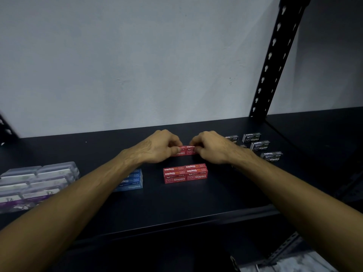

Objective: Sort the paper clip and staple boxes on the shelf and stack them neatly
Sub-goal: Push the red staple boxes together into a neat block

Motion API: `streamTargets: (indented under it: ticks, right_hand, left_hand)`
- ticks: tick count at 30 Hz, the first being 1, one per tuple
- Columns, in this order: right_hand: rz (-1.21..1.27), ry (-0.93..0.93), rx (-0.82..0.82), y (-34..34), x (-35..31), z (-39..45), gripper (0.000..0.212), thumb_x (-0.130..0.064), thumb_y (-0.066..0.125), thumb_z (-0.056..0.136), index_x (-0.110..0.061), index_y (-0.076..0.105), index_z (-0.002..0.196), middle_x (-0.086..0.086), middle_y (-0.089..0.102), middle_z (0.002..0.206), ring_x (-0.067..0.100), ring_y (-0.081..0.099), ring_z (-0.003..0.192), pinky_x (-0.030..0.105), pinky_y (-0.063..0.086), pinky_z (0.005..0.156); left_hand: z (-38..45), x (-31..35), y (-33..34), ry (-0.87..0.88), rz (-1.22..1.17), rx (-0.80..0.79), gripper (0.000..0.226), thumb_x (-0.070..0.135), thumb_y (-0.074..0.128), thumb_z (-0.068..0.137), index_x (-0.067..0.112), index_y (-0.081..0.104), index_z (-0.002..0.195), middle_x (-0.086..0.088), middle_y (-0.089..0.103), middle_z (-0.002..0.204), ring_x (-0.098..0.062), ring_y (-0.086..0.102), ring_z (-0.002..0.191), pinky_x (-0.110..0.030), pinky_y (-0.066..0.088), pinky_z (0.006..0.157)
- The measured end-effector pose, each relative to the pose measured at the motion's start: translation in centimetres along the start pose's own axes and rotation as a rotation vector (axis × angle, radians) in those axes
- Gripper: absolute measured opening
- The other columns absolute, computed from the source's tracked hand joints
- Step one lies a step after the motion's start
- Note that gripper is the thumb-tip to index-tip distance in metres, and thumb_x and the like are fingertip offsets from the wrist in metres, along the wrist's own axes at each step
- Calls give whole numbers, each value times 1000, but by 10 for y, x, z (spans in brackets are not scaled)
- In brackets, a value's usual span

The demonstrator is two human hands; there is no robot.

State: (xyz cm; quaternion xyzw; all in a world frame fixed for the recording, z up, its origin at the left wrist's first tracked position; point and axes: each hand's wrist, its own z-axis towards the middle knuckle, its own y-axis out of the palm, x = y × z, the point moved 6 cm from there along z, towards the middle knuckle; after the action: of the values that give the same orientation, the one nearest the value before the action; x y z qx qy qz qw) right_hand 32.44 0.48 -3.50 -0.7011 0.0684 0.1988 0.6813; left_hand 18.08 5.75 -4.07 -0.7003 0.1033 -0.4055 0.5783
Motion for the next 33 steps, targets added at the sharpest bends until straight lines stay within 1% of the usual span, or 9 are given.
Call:
streamTargets:
  ticks: [3,7,10,16,22,24,28,31,33]
  right_hand:
    - [29,-7,-26,3,-3,-3,25,-16,50,98,-19,69,115,-3,68,111,11,62,95,20,46,69]
    - [42,-19,-34,6,-8,-9,26,-16,48,99,-19,70,114,-2,68,113,12,63,98,14,42,65]
    - [52,-15,-39,7,-11,-15,27,-18,46,100,-21,70,112,-3,69,114,10,63,96,17,44,67]
    - [93,9,-66,10,-15,-26,28,-19,43,102,-23,69,110,-4,69,108,6,63,90,19,47,69]
    - [98,12,-91,11,-19,-32,28,-20,43,100,-26,70,101,-7,69,95,4,64,84,20,45,65]
    - [96,9,-90,11,-20,-33,28,-18,43,99,-27,70,98,-7,70,94,5,64,84,21,47,66]
    - [95,8,-91,11,-20,-35,29,-18,43,97,-29,70,94,-10,69,89,4,64,82,21,46,66]
    - [109,15,-101,12,-19,-36,28,-19,43,98,-29,69,94,-11,68,89,2,63,82,20,45,65]
    - [131,23,-119,13,-20,-37,24,-24,44,100,-29,68,98,-12,67,91,1,62,83,20,43,64]
  left_hand:
    - [-9,0,-1,-14,-40,-9,19,31,55,99,28,71,108,19,68,87,7,64,72,-13,45,65]
    - [-21,1,-1,-30,-82,-33,19,32,54,100,28,71,106,12,72,86,2,67,71,-16,50,64]
    - [-28,2,0,-36,-105,-55,19,34,54,99,29,71,107,11,72,88,0,68,73,-16,50,63]
    - [-39,4,4,-27,-148,-76,19,36,55,99,31,71,107,17,72,91,6,67,83,-13,49,66]
    - [-45,6,5,-25,-186,-89,15,35,57,98,33,72,102,18,71,83,10,65,76,-8,47,55]
    - [-46,7,5,-22,-194,-92,15,35,58,97,33,72,102,18,71,85,9,66,76,-8,47,56]
    - [-48,7,8,-30,-191,-84,15,36,58,97,33,72,103,15,72,91,2,68,81,-14,53,64]
    - [-50,8,8,-24,-187,-81,15,36,59,97,33,72,103,14,72,92,1,69,80,-15,53,63]
    - [-51,9,9,-25,-186,-85,17,39,57,97,33,72,104,13,72,92,1,68,78,-14,52,62]
